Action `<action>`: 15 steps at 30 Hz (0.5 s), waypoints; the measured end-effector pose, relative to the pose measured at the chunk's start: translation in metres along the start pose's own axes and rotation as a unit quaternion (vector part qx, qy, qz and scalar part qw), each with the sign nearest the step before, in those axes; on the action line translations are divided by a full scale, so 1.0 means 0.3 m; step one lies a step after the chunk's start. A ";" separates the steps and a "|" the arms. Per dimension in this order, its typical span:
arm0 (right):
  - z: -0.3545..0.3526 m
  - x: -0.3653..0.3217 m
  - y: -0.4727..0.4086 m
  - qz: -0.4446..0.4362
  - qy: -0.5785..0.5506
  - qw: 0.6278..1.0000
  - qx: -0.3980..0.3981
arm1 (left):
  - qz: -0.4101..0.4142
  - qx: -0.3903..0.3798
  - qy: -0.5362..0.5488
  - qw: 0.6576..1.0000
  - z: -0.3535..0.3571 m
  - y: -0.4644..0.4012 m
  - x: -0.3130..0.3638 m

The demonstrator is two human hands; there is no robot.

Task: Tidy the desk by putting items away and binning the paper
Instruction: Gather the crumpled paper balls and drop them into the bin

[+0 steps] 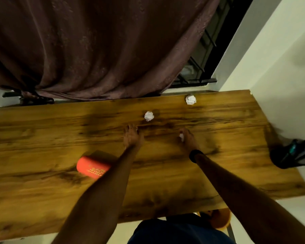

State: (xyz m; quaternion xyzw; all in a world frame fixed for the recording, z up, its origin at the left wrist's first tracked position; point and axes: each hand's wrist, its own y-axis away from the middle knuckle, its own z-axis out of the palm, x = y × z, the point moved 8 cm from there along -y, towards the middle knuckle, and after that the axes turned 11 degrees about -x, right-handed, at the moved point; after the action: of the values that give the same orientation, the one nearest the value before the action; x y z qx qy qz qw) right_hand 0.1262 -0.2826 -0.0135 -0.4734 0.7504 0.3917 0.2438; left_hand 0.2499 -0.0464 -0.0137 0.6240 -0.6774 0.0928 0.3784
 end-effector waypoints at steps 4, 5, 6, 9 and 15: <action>-0.143 0.025 -0.070 0.015 0.011 0.998 0.059 | -0.044 -0.007 -0.020 0.999 0.029 -0.105 0.130; -0.180 0.040 -0.093 0.020 0.001 0.997 0.068 | -0.047 -0.013 -0.026 0.998 0.044 -0.128 0.157; -0.221 0.059 -0.122 0.025 -0.008 0.997 0.078 | -0.053 -0.028 -0.029 0.998 0.068 -0.160 0.167; -0.330 0.098 -0.210 0.034 -0.007 0.994 0.105 | -0.077 -0.065 -0.061 0.993 0.127 -0.242 0.158; -0.450 0.144 -0.453 0.018 0.050 0.996 0.066 | -0.024 -0.066 -0.153 0.986 0.210 -0.272 0.214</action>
State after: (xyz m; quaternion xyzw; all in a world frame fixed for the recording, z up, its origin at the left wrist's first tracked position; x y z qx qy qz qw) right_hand 0.2307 -0.4490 -0.0164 -0.4617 0.7944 0.3217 0.2289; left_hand 0.3037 -0.1503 -0.0455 0.6208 -0.7166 -0.0575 0.3127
